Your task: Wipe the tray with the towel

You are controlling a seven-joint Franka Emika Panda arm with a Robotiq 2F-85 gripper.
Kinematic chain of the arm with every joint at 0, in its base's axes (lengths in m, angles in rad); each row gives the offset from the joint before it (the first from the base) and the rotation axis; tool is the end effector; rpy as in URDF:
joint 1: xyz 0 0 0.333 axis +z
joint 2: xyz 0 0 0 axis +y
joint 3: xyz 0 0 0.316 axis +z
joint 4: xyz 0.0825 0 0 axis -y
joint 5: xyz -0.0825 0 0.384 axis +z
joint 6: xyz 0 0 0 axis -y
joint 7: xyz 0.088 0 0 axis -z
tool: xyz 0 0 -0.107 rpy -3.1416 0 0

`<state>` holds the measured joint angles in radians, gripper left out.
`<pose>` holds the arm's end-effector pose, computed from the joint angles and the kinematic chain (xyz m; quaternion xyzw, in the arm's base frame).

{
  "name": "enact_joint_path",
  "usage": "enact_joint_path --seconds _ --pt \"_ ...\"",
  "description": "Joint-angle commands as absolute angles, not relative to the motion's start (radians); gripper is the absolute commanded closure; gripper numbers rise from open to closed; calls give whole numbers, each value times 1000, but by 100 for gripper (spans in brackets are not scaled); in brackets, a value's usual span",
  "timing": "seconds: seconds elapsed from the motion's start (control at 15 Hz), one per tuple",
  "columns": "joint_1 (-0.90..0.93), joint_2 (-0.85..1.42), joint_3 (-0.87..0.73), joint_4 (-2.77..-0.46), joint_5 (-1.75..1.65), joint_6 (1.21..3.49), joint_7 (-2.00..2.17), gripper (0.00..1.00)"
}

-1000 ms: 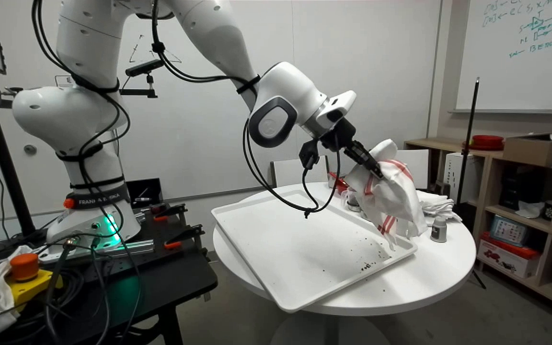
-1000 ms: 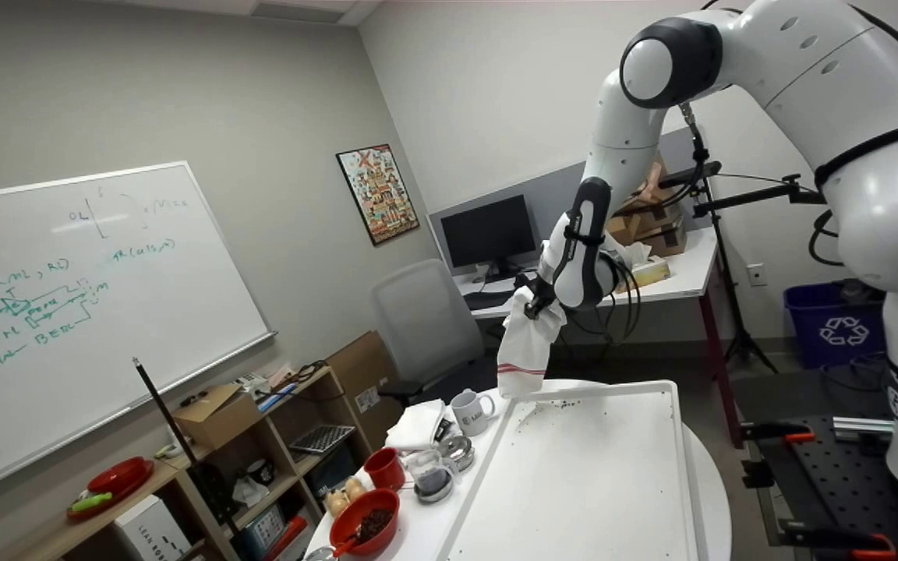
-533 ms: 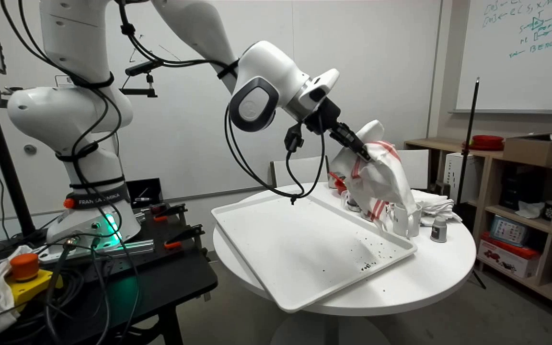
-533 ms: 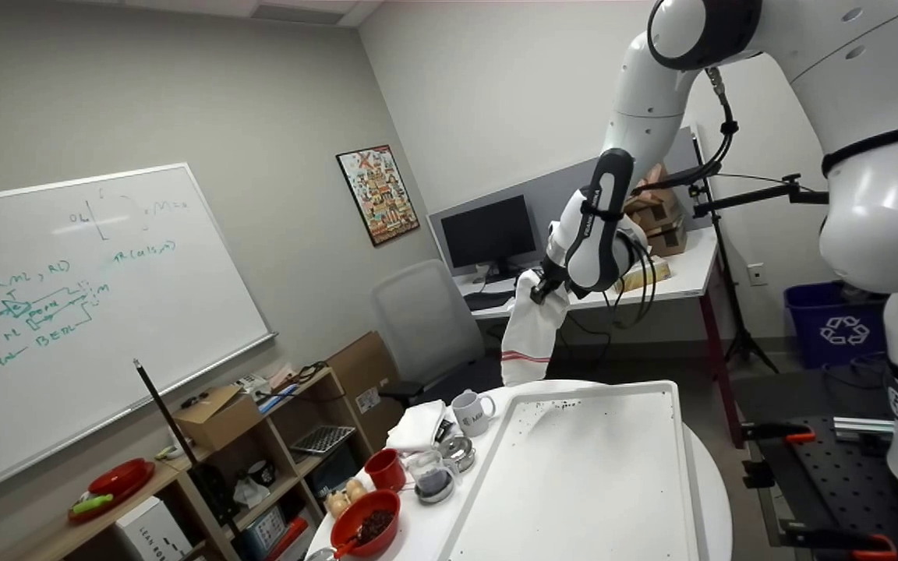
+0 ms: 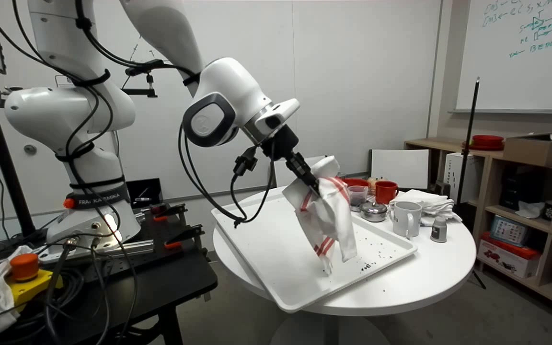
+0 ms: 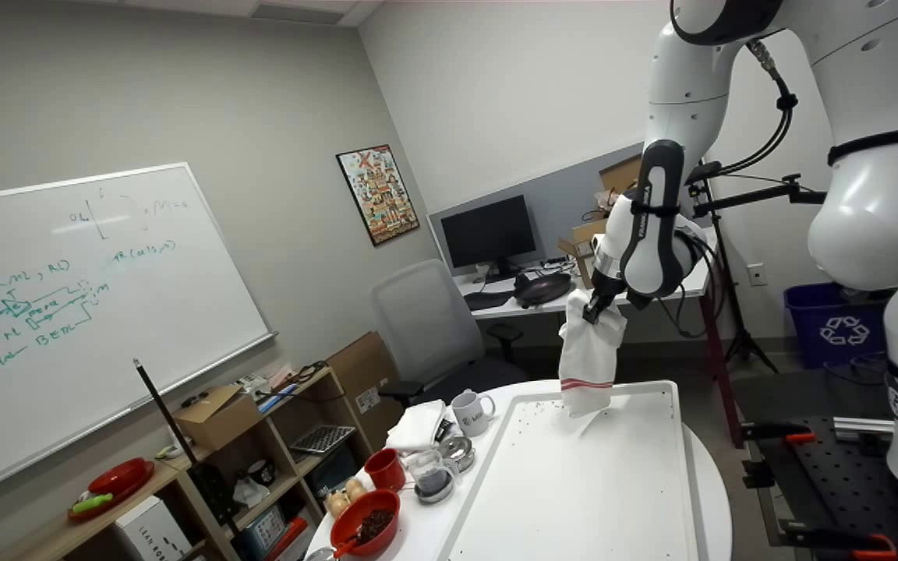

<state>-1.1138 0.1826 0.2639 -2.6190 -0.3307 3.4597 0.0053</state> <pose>0.3424 -0.3302 0.2661 0.9129 -0.2457 0.3047 0.1160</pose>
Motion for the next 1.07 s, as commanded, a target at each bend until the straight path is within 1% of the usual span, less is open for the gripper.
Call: enact_joint_path --seconds 0.0,0.27,0.33,0.4,0.47,0.67,0.87,1.0 --pt "-1139 148 240 -2702 -337 3460 -22 93" --pt "-1041 159 135 -2702 -231 3348 -132 93" --pt "-965 164 53 -2684 -243 3302 -122 93" --pt "-930 167 16 -2674 -229 3265 -140 93" --pt "-855 183 -50 -2653 -188 3222 -174 93" --pt "-670 252 -225 -2588 -247 3149 -111 93" --pt "-557 319 -273 -2536 -254 3108 -57 93" --pt "-481 366 -286 -2500 -167 3080 -85 93"
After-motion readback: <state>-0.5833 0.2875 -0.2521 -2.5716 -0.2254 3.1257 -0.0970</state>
